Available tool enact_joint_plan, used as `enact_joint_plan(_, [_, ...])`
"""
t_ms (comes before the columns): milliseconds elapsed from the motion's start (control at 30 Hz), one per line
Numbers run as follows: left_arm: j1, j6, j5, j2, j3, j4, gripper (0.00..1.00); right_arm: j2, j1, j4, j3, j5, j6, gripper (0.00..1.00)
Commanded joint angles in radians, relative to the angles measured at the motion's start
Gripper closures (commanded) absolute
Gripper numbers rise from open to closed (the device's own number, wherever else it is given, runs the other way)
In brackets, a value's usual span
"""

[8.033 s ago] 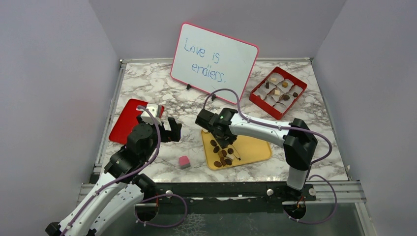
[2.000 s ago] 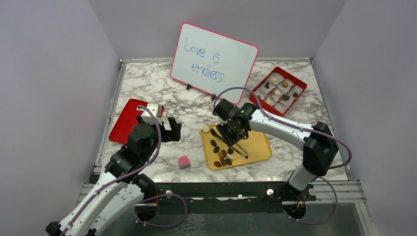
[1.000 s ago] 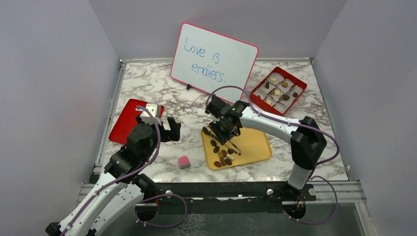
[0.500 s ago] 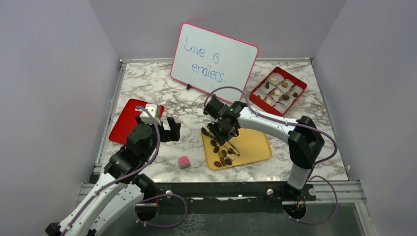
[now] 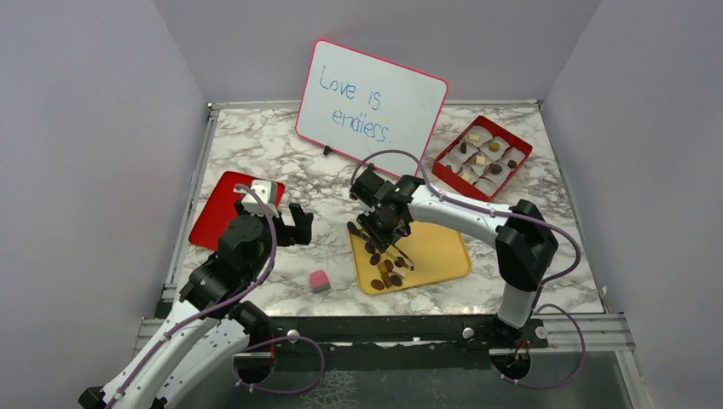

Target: Pack the chocolate

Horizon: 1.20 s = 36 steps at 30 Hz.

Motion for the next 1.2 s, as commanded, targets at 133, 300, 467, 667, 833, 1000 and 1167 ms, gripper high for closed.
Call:
enact_joint_plan(133, [-0.002,0.005,-0.016,-0.011,-0.006,0.026,0.01,0.029,0.017,-0.030,0.036,0.061,-0.003,0.61])
enact_joint_plan(300, [-0.002,0.005,-0.017,-0.010,-0.006,0.026,0.01,0.023,0.022,-0.037,0.039,0.073,0.000,0.63])
enact_joint_plan(467, [-0.002,0.005,-0.017,-0.011,-0.006,0.026,0.01,0.012,0.022,-0.043,0.031,0.084,0.006,0.65])
enact_joint_plan(667, [-0.002,0.005,-0.015,-0.010,-0.007,0.025,0.01,-0.012,0.022,-0.035,0.003,0.076,0.016,0.68])
enact_joint_plan(833, [-0.002,0.004,-0.011,-0.010,-0.006,0.026,0.01,-0.045,0.022,-0.026,-0.011,0.074,0.032,0.71])
enact_joint_plan(1000, [-0.002,0.005,-0.004,-0.004,-0.006,0.026,0.01,-0.081,0.022,-0.036,-0.019,0.092,0.042,0.71])
enact_joint_plan(1167, [-0.002,0.004,0.000,-0.004,-0.008,0.026,0.01,-0.112,0.022,-0.054,-0.019,0.122,0.057,0.71])
